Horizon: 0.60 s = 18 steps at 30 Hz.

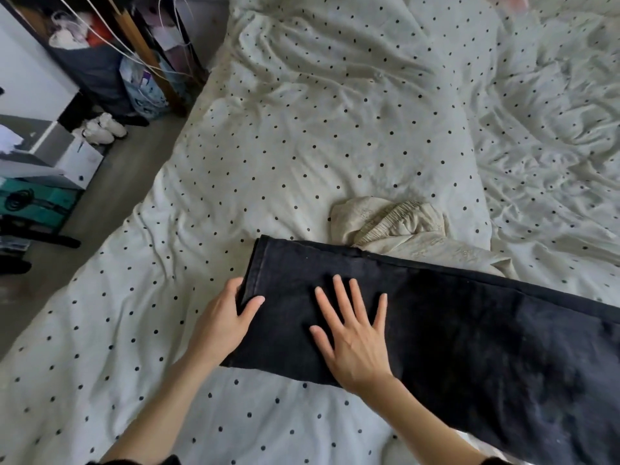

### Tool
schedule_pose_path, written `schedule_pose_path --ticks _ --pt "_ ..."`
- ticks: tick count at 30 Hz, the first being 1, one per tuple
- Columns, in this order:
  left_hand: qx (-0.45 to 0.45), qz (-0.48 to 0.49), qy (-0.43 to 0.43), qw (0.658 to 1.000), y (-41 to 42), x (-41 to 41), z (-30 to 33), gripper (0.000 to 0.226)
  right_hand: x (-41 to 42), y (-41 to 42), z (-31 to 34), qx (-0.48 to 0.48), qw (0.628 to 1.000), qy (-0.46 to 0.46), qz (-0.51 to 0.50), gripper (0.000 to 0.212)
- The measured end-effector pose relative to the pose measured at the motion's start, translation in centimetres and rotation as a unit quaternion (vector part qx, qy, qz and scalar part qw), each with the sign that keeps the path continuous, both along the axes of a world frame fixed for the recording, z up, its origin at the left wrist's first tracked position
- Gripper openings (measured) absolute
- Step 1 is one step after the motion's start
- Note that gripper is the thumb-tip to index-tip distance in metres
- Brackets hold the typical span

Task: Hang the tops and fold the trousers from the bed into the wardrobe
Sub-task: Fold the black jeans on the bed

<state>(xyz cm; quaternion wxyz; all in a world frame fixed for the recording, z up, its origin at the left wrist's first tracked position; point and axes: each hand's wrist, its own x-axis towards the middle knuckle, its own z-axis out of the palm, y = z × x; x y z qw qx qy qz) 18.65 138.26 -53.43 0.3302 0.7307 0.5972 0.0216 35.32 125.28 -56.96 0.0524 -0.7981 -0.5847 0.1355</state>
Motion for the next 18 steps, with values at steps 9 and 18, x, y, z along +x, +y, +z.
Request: schedule_pose_path --ticks 9,18 --pt "0.048 -0.046 -0.075 0.995 -1.6 2.7 7.2 0.045 -1.2 1.0 1.8 -0.042 0.999 0.022 -0.022 0.058" --pt "0.094 -0.171 -0.162 0.967 -9.4 12.5 13.1 0.043 8.6 -9.2 5.1 -0.062 0.991 -0.054 -0.105 0.059"
